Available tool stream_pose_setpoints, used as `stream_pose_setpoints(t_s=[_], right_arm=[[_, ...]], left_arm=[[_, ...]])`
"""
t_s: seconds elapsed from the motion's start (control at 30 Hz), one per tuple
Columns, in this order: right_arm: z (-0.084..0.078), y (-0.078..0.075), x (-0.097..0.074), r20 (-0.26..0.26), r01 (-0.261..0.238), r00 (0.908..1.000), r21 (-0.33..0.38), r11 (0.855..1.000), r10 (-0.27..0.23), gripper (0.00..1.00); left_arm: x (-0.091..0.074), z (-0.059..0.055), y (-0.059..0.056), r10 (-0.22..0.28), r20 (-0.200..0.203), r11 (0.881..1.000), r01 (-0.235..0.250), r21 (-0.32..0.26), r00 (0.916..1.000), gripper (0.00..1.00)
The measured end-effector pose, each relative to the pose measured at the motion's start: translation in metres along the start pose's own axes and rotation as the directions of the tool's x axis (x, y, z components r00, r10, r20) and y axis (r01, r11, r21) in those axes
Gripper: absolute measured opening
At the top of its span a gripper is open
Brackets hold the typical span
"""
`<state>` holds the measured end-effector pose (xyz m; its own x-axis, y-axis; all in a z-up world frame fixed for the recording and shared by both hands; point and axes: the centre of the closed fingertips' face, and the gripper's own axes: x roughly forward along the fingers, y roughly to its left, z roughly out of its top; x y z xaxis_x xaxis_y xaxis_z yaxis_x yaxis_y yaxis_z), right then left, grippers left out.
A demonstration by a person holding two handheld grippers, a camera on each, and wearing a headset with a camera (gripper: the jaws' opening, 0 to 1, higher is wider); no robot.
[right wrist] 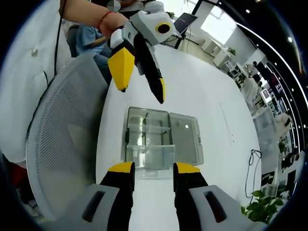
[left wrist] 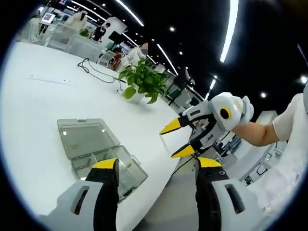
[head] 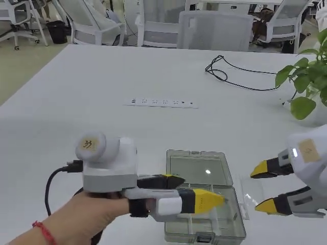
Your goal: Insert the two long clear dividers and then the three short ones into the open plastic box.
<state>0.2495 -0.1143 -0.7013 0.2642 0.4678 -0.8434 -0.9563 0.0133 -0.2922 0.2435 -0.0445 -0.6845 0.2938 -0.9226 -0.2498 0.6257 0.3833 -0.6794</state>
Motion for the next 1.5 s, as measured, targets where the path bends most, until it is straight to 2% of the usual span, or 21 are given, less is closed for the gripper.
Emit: stream_pose_setpoints(t_s=[0.07,0.1,0.17,0.27,0.33,0.47,0.6,1.0,1.27,1.5], right_arm=[[0.006,0.002,0.000,0.006,-0.001,1.0000,-0.001,1.000,0.001,0.33],[0.010,0.003,0.000,0.007,-0.001,1.0000,-0.006,1.000,0.001,0.33],[0.015,0.004,0.001,0.008,0.003,1.0000,-0.004,1.000,-0.003,0.32],[0.022,0.005,0.000,0.016,0.004,0.9999,-0.003,1.000,-0.004,0.32],[0.027,0.008,0.000,0.017,0.003,0.9998,-0.008,1.000,-0.003,0.32],[0.035,0.013,0.001,0.026,-0.007,0.9996,-0.010,1.000,0.007,0.32],[0.042,0.016,0.001,0.036,-0.012,0.9993,-0.008,1.000,0.012,0.32],[0.046,0.020,0.002,0.032,-0.018,0.9993,-0.024,1.000,0.019,0.33],[0.047,0.021,0.002,0.030,-0.020,0.9993,-0.035,0.999,0.021,0.33],[0.048,0.020,0.003,0.034,-0.012,0.9993,-0.050,0.999,0.014,0.33]], left_arm=[[0.005,-0.002,-0.003,-0.010,-0.006,1.000,0.010,0.008,0.9999,0.60],[0.008,-0.005,-0.007,-0.025,-0.014,0.999,0.024,-0.038,0.9996,0.57],[0.011,-0.006,-0.010,-0.037,-0.017,0.995,0.035,-0.094,0.9992,0.51],[0.017,-0.008,-0.014,-0.054,-0.015,0.987,0.051,-0.151,0.9984,0.42],[0.021,-0.008,-0.014,-0.058,-0.007,0.984,0.056,-0.167,0.9983,0.38],[0.027,-0.014,-0.018,-0.067,-0.028,0.976,0.060,-0.210,0.9974,0.29],[0.029,-0.016,-0.021,-0.079,-0.024,0.966,0.071,-0.249,0.9966,0.19],[0.031,-0.019,-0.023,-0.098,-0.033,0.962,0.086,-0.260,0.9946,0.00],[0.030,-0.021,-0.024,-0.102,-0.034,0.957,0.089,-0.275,0.9942,0.00],[0.029,-0.020,-0.022,-0.097,-0.016,0.951,0.088,-0.296,0.9952,0.00]])
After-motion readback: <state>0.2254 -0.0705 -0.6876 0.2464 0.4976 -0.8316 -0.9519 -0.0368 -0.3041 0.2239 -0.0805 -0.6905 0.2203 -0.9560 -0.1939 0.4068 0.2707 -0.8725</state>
